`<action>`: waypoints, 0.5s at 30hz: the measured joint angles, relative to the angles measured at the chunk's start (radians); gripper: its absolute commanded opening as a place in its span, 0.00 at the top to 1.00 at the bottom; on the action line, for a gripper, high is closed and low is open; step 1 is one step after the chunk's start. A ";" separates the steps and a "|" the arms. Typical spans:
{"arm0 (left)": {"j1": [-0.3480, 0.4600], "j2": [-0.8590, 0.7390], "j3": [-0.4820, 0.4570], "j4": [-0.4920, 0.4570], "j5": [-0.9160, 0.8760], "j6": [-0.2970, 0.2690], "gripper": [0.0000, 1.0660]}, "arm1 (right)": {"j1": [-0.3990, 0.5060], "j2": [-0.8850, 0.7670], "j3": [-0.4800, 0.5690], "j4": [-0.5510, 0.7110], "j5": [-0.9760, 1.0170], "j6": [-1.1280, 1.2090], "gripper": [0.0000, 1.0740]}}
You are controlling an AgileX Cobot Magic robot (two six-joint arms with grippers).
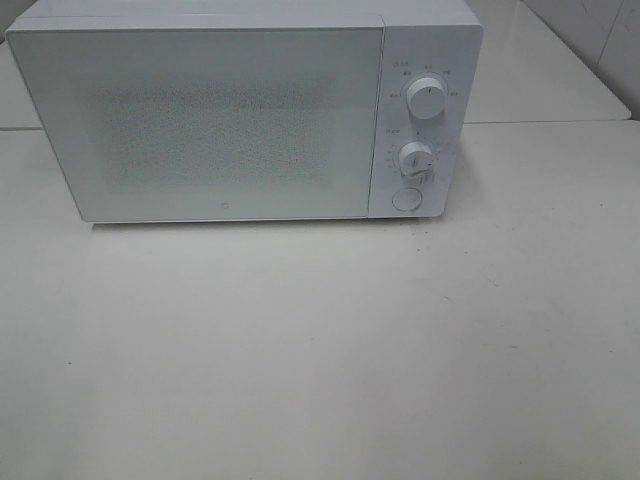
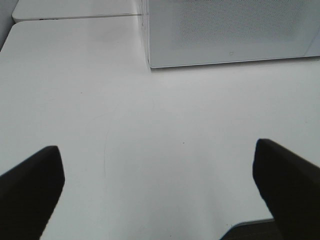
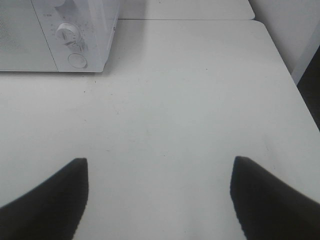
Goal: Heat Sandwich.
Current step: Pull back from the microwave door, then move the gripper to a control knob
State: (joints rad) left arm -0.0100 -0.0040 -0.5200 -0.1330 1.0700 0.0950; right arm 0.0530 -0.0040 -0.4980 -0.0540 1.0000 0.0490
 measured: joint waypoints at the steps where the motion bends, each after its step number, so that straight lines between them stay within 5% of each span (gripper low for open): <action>1: 0.000 0.000 0.000 0.000 0.000 0.000 0.08 | 0.000 0.000 0.000 0.000 0.000 0.000 0.30; 15: 0.000 0.000 0.000 0.000 0.000 0.000 0.08 | 0.000 0.000 0.000 0.000 0.000 0.000 0.30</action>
State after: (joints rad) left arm -0.0100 -0.0040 -0.5200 -0.1330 1.0700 0.0950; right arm 0.0530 -0.0040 -0.4980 -0.0540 1.0000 0.0490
